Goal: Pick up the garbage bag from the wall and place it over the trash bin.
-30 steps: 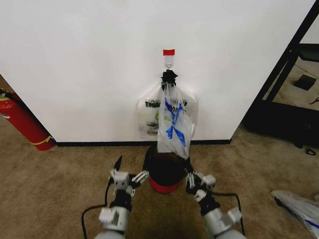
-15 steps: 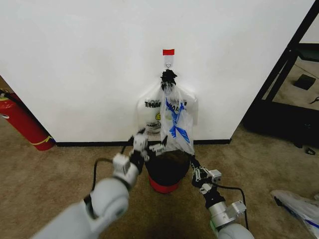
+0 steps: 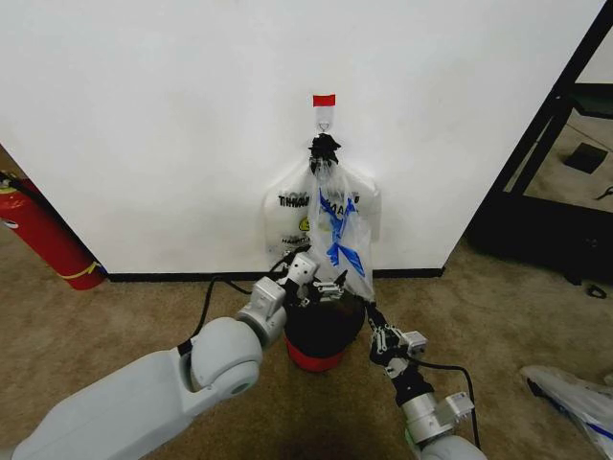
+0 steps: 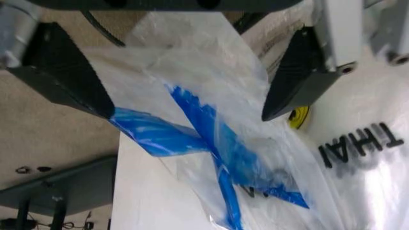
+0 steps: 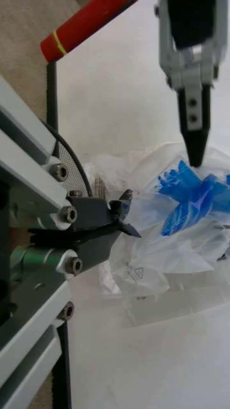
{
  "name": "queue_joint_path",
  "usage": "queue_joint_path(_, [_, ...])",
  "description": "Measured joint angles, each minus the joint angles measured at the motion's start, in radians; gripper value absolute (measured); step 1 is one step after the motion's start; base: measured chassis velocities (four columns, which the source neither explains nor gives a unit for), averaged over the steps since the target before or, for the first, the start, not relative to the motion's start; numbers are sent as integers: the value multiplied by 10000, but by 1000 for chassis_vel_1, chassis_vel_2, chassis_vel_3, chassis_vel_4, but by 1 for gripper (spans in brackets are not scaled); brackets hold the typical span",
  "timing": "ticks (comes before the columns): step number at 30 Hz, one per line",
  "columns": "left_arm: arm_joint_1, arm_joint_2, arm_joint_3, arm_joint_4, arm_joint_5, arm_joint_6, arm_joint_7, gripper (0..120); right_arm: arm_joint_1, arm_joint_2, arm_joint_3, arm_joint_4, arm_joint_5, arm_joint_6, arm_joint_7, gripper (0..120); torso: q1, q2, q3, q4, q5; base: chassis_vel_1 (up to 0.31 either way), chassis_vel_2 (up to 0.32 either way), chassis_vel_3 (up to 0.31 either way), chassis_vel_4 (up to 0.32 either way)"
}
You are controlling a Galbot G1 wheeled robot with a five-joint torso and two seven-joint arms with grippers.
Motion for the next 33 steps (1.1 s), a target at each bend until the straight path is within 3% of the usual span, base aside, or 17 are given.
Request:
queue_joint_path(6, [-803, -116, 479, 295, 127, -15, 25, 68, -127, -4, 78, 49, 0, 27, -33, 0, 0, 1, 0, -2, 0, 0, 0, 0, 0])
queue_joint_path(11, [-1225, 17, 884, 440, 307, 81, 298, 63, -127, -15, 111, 69, 8, 29, -40, 0, 0, 1, 0, -1, 0, 0, 0, 0, 0])
queue_joint_path(14, [-1534, 117, 1158, 580, 444, 356, 505, 76, -121, -16, 133, 101, 36, 30, -40, 0, 0, 1, 0, -1, 1, 0, 0, 0, 0])
queue_joint_path(16, [-1590, 127, 1202, 606, 466, 391, 534, 76, -120, -16, 139, 109, 41, 30, -41, 0, 0, 1, 0, -1, 0, 0, 0, 0, 0])
queue_joint_path(19, [-1970, 71, 1495, 770, 490, 580, 597, 90, -123, -23, 156, 116, 52, 30, -41, 0, 0, 1, 0, -1, 0, 0, 0, 0, 0])
queue_joint_path(33, [-3145, -216, 2457, 941, 488, 1071, 537, 90, -342, -8, 295, 224, 117, 101, -82, 0, 0, 1, -1, -3, 1, 0, 0, 0, 0])
